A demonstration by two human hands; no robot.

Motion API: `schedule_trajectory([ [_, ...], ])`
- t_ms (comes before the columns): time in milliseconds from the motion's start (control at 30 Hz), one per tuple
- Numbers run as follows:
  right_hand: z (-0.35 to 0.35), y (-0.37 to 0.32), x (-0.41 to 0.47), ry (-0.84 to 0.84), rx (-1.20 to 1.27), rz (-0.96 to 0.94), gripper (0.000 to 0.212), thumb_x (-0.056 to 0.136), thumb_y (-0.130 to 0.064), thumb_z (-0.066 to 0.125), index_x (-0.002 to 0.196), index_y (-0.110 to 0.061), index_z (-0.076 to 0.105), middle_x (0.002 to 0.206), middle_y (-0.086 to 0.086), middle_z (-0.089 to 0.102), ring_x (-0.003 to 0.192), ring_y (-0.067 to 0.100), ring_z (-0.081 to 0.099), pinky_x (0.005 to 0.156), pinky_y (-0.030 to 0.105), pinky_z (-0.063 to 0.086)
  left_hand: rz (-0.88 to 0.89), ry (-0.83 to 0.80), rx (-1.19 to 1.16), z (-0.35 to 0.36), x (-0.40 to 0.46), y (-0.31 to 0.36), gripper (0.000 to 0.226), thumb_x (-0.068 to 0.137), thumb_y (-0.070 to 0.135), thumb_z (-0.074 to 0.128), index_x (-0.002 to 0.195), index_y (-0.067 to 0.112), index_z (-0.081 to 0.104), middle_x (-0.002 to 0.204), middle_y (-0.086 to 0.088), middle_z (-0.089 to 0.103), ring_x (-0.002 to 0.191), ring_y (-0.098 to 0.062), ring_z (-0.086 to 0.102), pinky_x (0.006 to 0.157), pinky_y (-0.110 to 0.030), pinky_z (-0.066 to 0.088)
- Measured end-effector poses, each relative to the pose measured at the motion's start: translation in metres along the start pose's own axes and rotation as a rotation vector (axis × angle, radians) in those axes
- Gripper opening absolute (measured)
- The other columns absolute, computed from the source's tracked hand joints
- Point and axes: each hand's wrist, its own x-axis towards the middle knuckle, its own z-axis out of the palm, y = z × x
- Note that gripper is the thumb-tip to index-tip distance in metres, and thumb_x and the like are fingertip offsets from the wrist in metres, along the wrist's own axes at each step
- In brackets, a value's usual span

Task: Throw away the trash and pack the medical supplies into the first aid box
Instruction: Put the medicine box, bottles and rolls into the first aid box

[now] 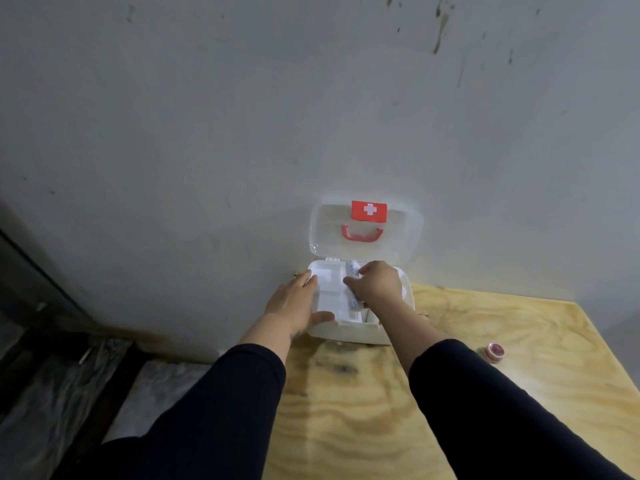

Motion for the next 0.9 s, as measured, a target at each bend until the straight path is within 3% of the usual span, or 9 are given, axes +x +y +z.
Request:
schedule_trajectory([
  [100, 0.003, 0.003, 0.009, -0.022, 0.003, -0.014, 0.038, 0.084, -0.029, 0.065, 0.117, -0.012, 0.063, 0.112, 0.010, 0.070, 0.097, 0.032, 0.068, 0.089, 0.038, 0.055, -0.002, -0.036, 0.000, 0.001, 0.006, -0.005, 0.092, 0.084, 0.056, 0.061, 0.154, 0.018, 0.016, 0.164, 0.007, 0.004, 0.147, -0.027, 0.020, 0.119, -0.041, 0.024],
  [200, -0.003, 0.000, 0.012, -0.006, 0.082, -0.069, 0.024, 0.090, -0.016, 0.055, 0.109, -0.016, 0.070, 0.114, 0.005, 0.070, 0.101, 0.024, 0.066, 0.084, 0.031, 0.053, 0.029, -0.041, 0.030, -0.002, 0.008, -0.009, 0.096, 0.081, 0.055, 0.066, 0.154, 0.016, 0.018, 0.164, 0.007, 0.006, 0.147, -0.026, 0.022, 0.118, -0.041, 0.027],
  [333, -0.012, -0.008, 0.003, -0.119, 0.182, -0.125, 0.022, 0.089, -0.017, 0.058, 0.106, -0.019, 0.073, 0.099, 0.001, 0.070, 0.087, 0.017, 0.061, 0.088, 0.034, 0.054, 0.044, -0.057, 0.027, -0.005, 0.006, -0.011, 0.095, 0.082, 0.050, 0.067, 0.155, 0.016, 0.015, 0.164, 0.007, 0.005, 0.148, -0.021, 0.020, 0.116, -0.037, 0.028],
  [500, -0.008, -0.020, -0.016, -0.232, 0.066, -0.176, 0.030, 0.085, 0.004, 0.055, 0.104, -0.012, 0.073, 0.098, -0.004, 0.065, 0.077, 0.006, 0.059, 0.075, 0.018, 0.047, 0.073, -0.050, -0.035, -0.012, 0.003, -0.014, 0.084, 0.084, 0.037, 0.070, 0.152, 0.017, 0.024, 0.163, 0.005, 0.014, 0.144, -0.024, 0.030, 0.111, -0.037, 0.033],
  [600, 0.011, -0.022, -0.024, -0.172, -0.035, -0.221, 0.017, 0.081, -0.002, 0.064, 0.093, -0.015, 0.066, 0.102, 0.005, 0.071, 0.094, 0.018, 0.062, 0.083, 0.026, 0.048, 0.102, -0.050, -0.076, -0.015, 0.000, -0.017, 0.077, 0.085, 0.031, 0.071, 0.149, 0.016, 0.030, 0.161, 0.002, 0.021, 0.142, -0.027, 0.033, 0.111, -0.038, 0.034],
  [667, 0.023, -0.020, -0.026, -0.148, -0.028, -0.207, 0.023, 0.079, -0.004, 0.067, 0.092, -0.019, 0.056, 0.098, 0.006, 0.069, 0.093, 0.022, 0.063, 0.083, 0.033, 0.052, 0.116, -0.052, -0.096, -0.017, -0.001, -0.019, 0.077, 0.087, 0.028, 0.069, 0.151, 0.016, 0.028, 0.160, -0.001, 0.023, 0.143, -0.027, 0.032, 0.113, -0.039, 0.032],
  [900, 0.039, -0.017, -0.031, -0.110, -0.032, -0.157, 0.046, 0.077, 0.001, 0.066, 0.115, -0.017, 0.049, 0.101, 0.006, 0.071, 0.094, 0.024, 0.064, 0.079, 0.044, 0.058, 0.169, -0.062, -0.102, -0.018, 0.001, -0.028, 0.076, 0.088, 0.027, 0.068, 0.151, 0.015, 0.027, 0.162, 0.003, 0.019, 0.144, -0.025, 0.030, 0.114, -0.037, 0.030],
])
